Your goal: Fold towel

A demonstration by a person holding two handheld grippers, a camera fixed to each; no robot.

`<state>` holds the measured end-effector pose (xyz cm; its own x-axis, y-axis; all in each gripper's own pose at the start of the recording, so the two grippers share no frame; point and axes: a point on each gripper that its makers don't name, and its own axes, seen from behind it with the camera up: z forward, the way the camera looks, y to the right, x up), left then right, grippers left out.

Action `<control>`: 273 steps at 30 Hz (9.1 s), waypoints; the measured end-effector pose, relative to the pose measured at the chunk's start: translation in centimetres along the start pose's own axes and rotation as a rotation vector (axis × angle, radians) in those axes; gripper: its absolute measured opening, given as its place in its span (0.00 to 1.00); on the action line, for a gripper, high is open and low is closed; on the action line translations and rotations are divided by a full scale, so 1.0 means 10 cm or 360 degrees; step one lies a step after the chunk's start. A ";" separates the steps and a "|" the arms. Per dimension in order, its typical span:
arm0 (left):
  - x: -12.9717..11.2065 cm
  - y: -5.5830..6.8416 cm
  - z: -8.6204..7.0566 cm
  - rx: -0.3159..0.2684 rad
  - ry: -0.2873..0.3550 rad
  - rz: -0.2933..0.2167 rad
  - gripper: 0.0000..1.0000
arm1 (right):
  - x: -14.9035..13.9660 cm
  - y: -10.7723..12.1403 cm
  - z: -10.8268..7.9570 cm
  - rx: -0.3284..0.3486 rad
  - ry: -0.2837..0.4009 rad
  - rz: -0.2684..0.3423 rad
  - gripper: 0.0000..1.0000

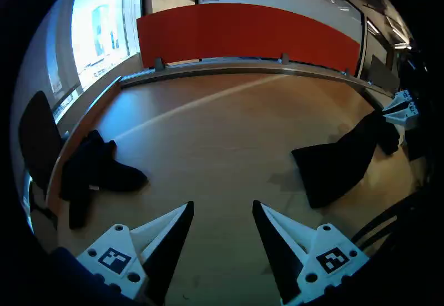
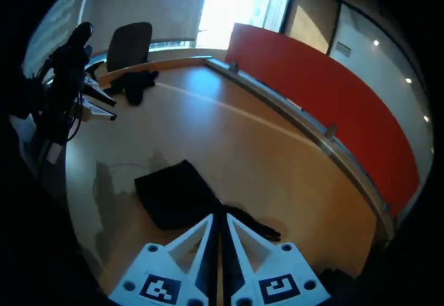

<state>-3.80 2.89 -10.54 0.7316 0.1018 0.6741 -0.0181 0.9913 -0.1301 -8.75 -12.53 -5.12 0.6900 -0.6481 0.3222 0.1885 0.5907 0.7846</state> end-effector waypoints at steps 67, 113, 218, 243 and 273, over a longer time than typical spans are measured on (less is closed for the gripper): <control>-0.16 -0.29 -0.22 0.0069 0.0007 -0.0070 0.77 | -0.24 -1.01 0.85 0.0323 -0.0158 0.0065 0.68; -0.19 -0.21 -0.20 0.0049 0.0006 -0.0054 0.78 | -1.12 -1.03 0.80 0.0221 -0.0368 0.0224 0.08; 0.32 0.26 0.00 -0.0023 0.0057 0.0039 0.78 | -0.80 2.93 -1.31 -0.0599 -0.0141 0.0409 0.04; 0.39 0.36 0.01 -0.0046 0.0055 0.0089 0.78 | -1.65 2.80 -1.65 -0.0630 -0.0317 0.0531 0.05; 0.35 0.40 -0.06 -0.0046 0.0048 0.0131 0.78 | -3.12 2.22 -1.80 -0.0738 -0.0653 0.0919 0.05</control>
<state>-0.90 7.20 -9.12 0.7486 0.1796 0.6382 -0.0595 0.9769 -0.2051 -13.55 29.49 -7.30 0.4748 -0.2541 0.8426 0.2136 0.9621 0.1698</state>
